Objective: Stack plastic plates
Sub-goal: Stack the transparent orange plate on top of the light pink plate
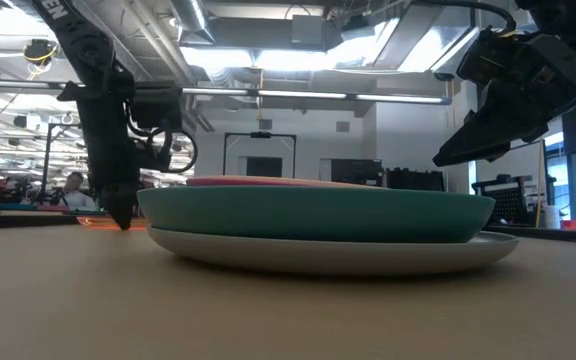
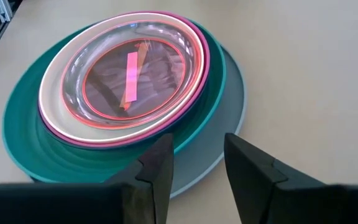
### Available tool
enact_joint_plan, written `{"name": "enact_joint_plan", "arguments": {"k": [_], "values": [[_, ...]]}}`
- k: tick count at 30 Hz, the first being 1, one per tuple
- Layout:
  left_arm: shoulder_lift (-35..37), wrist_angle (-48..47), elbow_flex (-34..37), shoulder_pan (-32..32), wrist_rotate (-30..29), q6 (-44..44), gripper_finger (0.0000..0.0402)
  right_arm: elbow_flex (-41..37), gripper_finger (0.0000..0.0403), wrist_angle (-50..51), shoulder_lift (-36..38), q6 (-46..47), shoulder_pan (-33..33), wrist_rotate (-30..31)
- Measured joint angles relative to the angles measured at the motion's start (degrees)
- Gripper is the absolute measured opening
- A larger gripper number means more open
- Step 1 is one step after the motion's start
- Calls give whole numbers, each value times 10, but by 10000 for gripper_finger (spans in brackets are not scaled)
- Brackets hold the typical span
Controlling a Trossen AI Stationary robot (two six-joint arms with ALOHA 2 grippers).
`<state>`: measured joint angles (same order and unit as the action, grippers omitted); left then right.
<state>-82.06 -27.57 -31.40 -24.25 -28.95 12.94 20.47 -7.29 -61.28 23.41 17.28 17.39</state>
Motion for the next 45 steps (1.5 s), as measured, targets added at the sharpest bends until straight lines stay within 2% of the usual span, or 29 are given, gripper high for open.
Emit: {"name": "enact_joint_plan", "arguments": {"k": [11,22,38,42,45], "values": [[-3,14,3,17,-2,-16,6,0,134,0,0,-9,0,0],[-4,12,-10,63,-1,-13,4,0,134,0,0,-8,0,0],[-4,17,-157,234,3,-22,2,0,134,0,0,-8,0,0],[-4,55,-190,285,39,-37,5,0,134,0,0,-8,0,0],[-4,133,-203,316,103,-32,5,0,134,-2,0,-8,0,-5]]}}
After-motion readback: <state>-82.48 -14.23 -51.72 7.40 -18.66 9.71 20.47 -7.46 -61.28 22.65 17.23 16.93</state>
